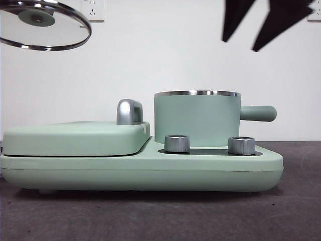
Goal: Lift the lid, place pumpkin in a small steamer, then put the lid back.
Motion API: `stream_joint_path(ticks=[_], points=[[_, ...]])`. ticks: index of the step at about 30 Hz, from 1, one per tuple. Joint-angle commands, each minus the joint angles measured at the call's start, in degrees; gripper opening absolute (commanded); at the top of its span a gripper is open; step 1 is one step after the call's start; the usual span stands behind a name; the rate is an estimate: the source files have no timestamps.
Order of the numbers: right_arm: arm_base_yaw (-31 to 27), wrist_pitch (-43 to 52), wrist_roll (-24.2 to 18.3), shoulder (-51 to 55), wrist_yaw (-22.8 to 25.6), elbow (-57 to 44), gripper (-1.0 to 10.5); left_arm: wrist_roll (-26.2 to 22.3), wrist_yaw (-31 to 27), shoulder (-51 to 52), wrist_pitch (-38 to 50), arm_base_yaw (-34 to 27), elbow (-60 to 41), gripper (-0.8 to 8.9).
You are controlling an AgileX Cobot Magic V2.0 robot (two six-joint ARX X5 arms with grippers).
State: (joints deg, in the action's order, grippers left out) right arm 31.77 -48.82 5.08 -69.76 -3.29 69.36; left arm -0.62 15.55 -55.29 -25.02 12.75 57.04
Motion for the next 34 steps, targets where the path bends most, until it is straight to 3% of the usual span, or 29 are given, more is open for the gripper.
stream_joint_path(ticks=[1, 16, 26, 34], points=[[0.4, 2.8, 3.1, 5.1, 1.5, -4.5, 3.4, 0.4, 0.6, -0.3, 4.0, 1.0, 1.0, 0.07], [3.0, 4.3, 5.6, 28.4, 11.0, -18.5, 3.4, 1.8, -1.2, -9.4, 18.8, 11.6, 1.1, 0.09], [3.7, 0.5, 9.2, 35.1, 11.3, -22.8, 3.4, 0.3, -3.8, -19.9, 32.1, 18.3, 1.4, 0.09], [3.7, -2.5, 9.4, 35.2, 11.3, -23.3, 3.4, -1.8, -3.8, -27.8, 38.1, 21.1, 3.8, 0.09]])
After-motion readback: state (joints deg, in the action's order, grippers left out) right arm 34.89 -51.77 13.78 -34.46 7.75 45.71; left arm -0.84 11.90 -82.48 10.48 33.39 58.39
